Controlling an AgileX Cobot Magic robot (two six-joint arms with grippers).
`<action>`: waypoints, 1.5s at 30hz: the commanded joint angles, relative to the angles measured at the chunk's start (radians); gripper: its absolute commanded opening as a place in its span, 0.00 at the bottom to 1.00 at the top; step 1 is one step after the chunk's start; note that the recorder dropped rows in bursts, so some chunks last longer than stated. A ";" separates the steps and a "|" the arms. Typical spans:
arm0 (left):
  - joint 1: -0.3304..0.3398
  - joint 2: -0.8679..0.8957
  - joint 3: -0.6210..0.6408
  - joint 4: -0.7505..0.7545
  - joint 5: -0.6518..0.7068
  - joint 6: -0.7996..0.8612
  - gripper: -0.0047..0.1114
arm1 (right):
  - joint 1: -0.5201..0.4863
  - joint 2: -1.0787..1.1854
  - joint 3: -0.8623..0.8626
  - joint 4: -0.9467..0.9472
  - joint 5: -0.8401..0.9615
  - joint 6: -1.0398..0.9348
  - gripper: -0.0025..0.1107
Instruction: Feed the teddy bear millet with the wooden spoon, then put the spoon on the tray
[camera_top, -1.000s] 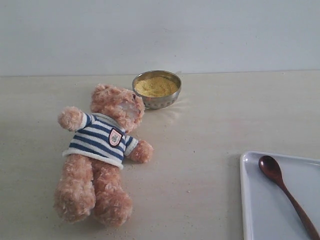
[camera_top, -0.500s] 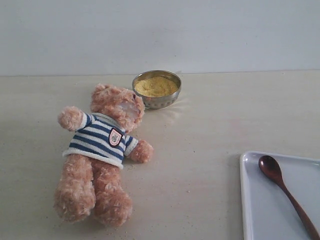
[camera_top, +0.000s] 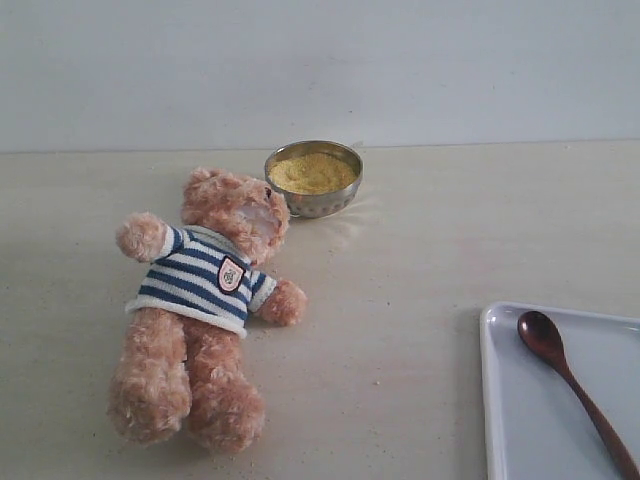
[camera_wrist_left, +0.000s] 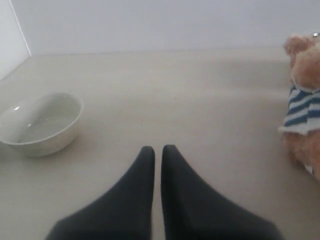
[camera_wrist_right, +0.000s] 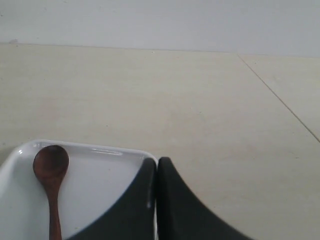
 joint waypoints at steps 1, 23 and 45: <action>-0.049 -0.002 0.002 0.030 0.019 0.054 0.08 | 0.000 -0.005 -0.001 -0.002 -0.001 0.003 0.02; -0.051 -0.002 0.002 0.001 0.003 0.052 0.08 | 0.000 -0.005 -0.001 0.000 -0.001 0.003 0.02; -0.050 -0.002 0.002 0.001 0.003 0.052 0.08 | 0.000 -0.005 -0.001 0.000 -0.001 0.003 0.02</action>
